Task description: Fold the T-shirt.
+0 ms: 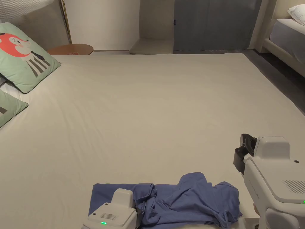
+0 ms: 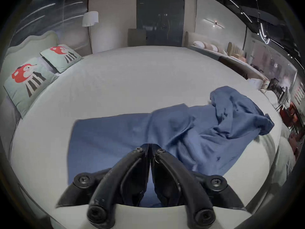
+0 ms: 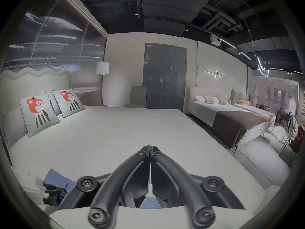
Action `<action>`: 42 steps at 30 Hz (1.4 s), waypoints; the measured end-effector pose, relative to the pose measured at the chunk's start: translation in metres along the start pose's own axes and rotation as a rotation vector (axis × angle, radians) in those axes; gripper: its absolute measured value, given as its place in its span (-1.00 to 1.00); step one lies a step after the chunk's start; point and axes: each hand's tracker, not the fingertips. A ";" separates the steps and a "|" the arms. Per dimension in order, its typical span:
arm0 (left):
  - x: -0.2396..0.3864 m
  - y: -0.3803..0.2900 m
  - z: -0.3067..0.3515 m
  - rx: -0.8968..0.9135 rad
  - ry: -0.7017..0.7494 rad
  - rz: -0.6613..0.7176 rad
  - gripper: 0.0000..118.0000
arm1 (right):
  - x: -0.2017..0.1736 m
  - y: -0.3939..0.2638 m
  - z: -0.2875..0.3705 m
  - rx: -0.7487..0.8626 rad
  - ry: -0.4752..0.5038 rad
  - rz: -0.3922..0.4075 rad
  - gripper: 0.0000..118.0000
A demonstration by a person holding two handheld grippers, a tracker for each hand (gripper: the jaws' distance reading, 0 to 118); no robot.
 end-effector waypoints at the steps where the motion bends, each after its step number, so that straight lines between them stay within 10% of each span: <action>1: 0.005 0.002 0.000 0.006 -0.028 0.001 -1.00 | 0.002 0.000 0.001 0.000 -0.004 0.001 -0.99; 18: -0.028 0.040 0.023 0.031 -0.293 0.249 -0.98 | 0.005 0.002 -0.001 0.004 -0.007 0.000 -0.99; 25: -0.114 0.052 0.045 -0.043 -0.490 0.533 0.89 | -0.005 0.008 0.002 0.007 0.011 0.007 -0.99; 42: -0.202 -0.004 0.001 -0.188 -0.591 0.803 0.61 | -0.012 0.000 -0.007 -0.021 0.014 0.029 -0.99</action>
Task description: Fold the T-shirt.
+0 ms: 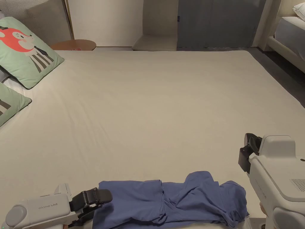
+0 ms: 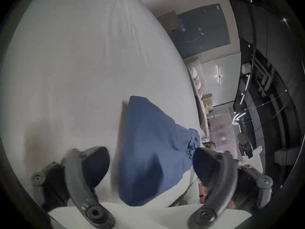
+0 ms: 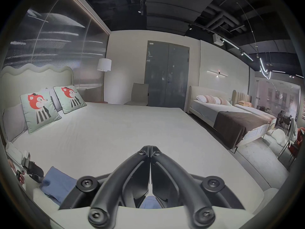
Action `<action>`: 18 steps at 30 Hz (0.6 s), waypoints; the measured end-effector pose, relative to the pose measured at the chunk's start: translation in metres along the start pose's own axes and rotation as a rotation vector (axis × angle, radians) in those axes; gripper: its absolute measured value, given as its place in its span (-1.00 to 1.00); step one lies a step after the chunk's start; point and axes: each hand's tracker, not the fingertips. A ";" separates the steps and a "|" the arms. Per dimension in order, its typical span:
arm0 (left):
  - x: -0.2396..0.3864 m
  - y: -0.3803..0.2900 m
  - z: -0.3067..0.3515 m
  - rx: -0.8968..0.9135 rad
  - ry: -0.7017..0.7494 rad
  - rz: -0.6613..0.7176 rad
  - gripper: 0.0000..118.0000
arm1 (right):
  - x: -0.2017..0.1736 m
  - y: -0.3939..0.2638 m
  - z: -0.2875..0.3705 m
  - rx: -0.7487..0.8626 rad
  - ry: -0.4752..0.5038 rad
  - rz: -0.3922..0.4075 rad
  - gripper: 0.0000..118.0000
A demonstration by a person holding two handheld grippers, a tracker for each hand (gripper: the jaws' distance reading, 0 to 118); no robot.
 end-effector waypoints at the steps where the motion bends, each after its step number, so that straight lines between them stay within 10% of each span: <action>1: 0.006 -0.003 -0.002 -0.003 -0.009 -0.004 0.56 | 0.000 0.000 0.000 0.001 -0.001 0.002 -0.99; 8: 0.022 -0.009 -0.009 0.013 0.118 -0.143 -0.76 | 0.001 -0.001 0.000 -0.002 -0.004 -0.005 -0.99; 18: 0.022 0.005 0.043 0.080 0.188 -0.217 -0.84 | 0.003 0.001 0.001 0.008 0.006 -0.015 -0.99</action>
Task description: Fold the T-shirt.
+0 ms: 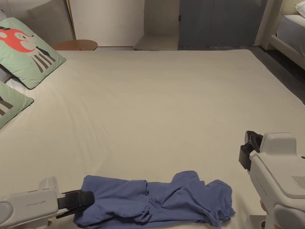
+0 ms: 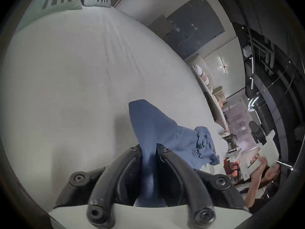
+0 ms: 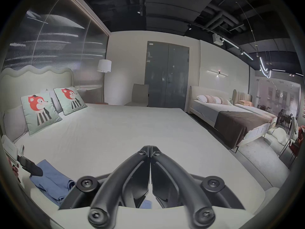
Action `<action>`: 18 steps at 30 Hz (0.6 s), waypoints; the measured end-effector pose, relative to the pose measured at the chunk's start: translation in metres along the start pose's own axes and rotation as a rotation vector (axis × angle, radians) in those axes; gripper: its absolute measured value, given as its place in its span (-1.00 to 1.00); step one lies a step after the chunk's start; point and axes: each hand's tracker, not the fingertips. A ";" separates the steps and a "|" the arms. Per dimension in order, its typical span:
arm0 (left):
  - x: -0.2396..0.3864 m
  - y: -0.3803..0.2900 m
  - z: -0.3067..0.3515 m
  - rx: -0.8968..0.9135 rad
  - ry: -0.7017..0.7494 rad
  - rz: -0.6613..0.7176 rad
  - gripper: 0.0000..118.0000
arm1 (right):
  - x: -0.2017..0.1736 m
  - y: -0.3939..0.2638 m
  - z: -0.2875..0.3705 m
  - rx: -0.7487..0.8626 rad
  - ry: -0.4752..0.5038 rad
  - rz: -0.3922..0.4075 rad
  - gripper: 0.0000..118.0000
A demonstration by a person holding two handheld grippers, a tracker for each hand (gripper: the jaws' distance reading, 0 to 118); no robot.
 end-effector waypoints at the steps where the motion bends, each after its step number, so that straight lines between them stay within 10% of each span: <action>1: -0.001 0.002 0.006 -0.008 0.012 -0.008 -0.85 | 0.000 0.000 0.000 0.001 0.003 -0.001 -0.99; 18: 0.073 0.010 0.012 0.028 0.198 -0.203 -0.85 | 0.002 -0.001 0.005 0.013 0.019 -0.015 -0.99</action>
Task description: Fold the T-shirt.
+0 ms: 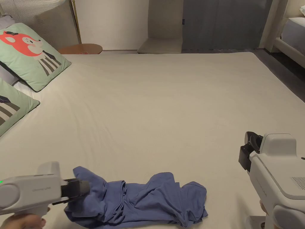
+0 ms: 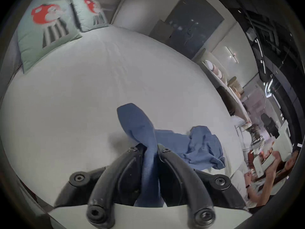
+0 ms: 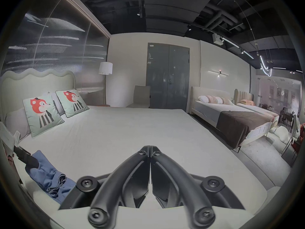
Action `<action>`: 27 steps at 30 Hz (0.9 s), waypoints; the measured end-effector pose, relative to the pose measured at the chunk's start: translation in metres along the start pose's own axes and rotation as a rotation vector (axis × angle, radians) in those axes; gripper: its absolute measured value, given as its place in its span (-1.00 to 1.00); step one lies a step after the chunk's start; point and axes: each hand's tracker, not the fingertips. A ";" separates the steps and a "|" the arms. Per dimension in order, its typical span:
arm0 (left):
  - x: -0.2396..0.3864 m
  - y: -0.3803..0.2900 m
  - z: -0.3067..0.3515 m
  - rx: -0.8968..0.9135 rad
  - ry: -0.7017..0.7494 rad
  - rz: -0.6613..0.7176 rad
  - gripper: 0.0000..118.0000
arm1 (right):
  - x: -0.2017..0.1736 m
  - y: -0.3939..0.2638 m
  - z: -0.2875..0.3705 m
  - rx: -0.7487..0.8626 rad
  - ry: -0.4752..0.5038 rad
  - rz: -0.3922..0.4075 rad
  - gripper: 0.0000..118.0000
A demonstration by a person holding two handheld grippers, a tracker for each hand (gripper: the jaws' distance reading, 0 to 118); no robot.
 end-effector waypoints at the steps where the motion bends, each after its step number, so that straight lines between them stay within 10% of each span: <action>1: 0.012 0.001 -0.005 -0.012 0.005 -0.011 -0.85 | 0.000 0.000 0.000 0.001 0.000 0.000 -0.99; 21: 0.215 -0.036 -0.136 -0.187 -0.103 -0.291 -0.85 | 0.032 0.001 0.016 0.002 -0.069 -0.006 -0.99; 25: 0.218 -0.041 -0.134 -0.206 -0.135 -0.304 -0.29 | 0.039 -0.002 0.017 -0.003 -0.084 -0.011 -0.99; 27: 0.219 -0.041 -0.131 -0.221 -0.226 -0.262 0.31 | 0.041 -0.003 0.016 -0.005 -0.089 -0.016 -0.99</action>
